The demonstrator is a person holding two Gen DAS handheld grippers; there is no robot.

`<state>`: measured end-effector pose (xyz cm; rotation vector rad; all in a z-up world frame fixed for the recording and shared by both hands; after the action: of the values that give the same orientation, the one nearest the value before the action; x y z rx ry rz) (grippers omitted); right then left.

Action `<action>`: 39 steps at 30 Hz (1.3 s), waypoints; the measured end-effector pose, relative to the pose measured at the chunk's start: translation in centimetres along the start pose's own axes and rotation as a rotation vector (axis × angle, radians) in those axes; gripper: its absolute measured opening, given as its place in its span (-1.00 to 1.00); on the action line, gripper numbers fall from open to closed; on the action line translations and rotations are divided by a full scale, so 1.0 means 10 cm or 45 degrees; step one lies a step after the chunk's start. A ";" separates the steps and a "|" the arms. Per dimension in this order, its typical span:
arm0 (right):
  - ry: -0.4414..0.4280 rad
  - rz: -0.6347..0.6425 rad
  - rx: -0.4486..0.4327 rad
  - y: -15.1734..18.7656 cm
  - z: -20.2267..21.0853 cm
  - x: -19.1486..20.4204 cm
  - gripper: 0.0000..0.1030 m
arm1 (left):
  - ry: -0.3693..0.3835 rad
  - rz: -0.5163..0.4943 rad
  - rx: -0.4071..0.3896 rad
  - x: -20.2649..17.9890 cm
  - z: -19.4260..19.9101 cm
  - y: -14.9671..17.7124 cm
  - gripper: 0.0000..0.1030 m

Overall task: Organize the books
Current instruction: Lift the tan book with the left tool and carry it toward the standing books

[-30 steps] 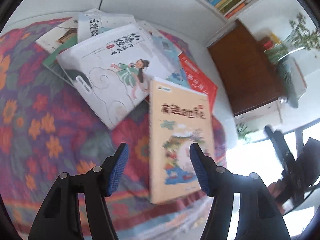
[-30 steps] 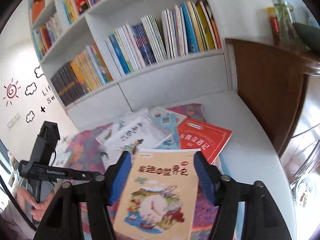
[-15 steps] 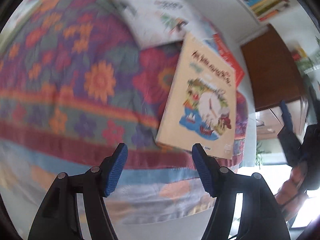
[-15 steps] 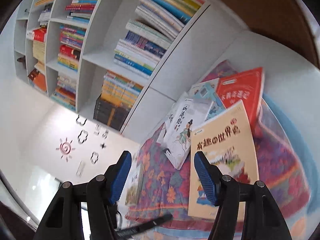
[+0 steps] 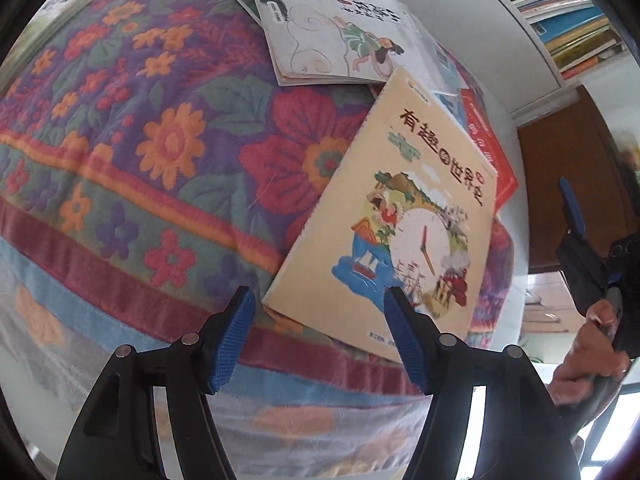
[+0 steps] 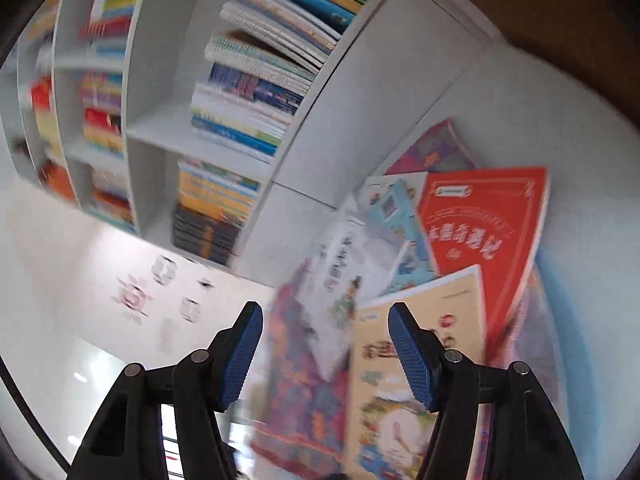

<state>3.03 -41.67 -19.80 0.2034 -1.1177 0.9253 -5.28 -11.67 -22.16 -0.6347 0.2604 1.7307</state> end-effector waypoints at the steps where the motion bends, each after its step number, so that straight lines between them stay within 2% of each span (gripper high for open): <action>1: -0.022 -0.021 0.015 0.00 -0.04 -0.02 0.25 | -0.007 0.012 0.002 0.01 -0.02 0.00 0.26; 3: -0.067 -0.068 0.101 0.00 -0.17 -0.06 0.25 | -0.013 0.044 0.015 0.04 -0.04 0.03 0.26; 7: 0.090 0.051 0.175 -0.07 -0.32 -0.06 0.25 | 0.004 0.059 0.039 0.02 -0.04 0.14 0.26; 9: 0.238 0.233 0.213 -0.18 -0.45 0.02 0.25 | 0.030 0.049 0.066 -0.02 -0.07 0.15 0.26; 13: 0.369 0.569 0.419 -0.33 -0.92 0.19 0.25 | 0.042 -0.057 0.173 -0.14 -0.19 0.12 0.27; 16: 0.411 0.712 0.516 -0.39 -1.25 0.27 0.25 | 0.066 -0.112 0.261 -0.16 -0.23 0.10 0.27; 19: 0.410 0.717 0.597 -0.38 -1.50 0.26 0.25 | 0.149 -0.133 0.337 -0.20 -0.23 0.11 0.27; 23: 0.417 0.748 0.754 -0.09 -1.75 0.21 0.30 | 0.127 -0.210 0.405 -0.26 -0.34 0.13 0.29; 25: 0.446 0.842 0.716 -0.02 -1.72 0.26 0.38 | 0.137 -0.198 0.428 -0.28 -0.38 0.08 0.34; 30: 0.450 0.853 0.763 0.03 -1.71 0.27 0.42 | 0.219 -0.110 0.463 -0.19 -0.37 -0.02 0.35; 36: 0.481 0.816 0.750 0.02 -1.69 0.29 0.36 | 0.189 -0.241 0.481 -0.22 -0.25 0.09 0.35; 39: 0.461 0.683 0.646 -0.07 -1.38 0.27 0.34 | 0.135 -0.322 0.464 -0.22 -0.07 0.04 0.35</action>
<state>13.24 -32.86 -23.73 0.1391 -0.5868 1.6507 -5.13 -13.93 -21.63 -0.4681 0.5332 1.3645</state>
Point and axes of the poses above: each gripper's, at about its wrist camera, not at the fingertips, and z roughly against the way its jaws point, x to its left, y to its underside, the point moved 4 cm from there along -z, roughly the way its jaws point, and after that the axes turned 11 degrees about y, right-handed, at the moved point
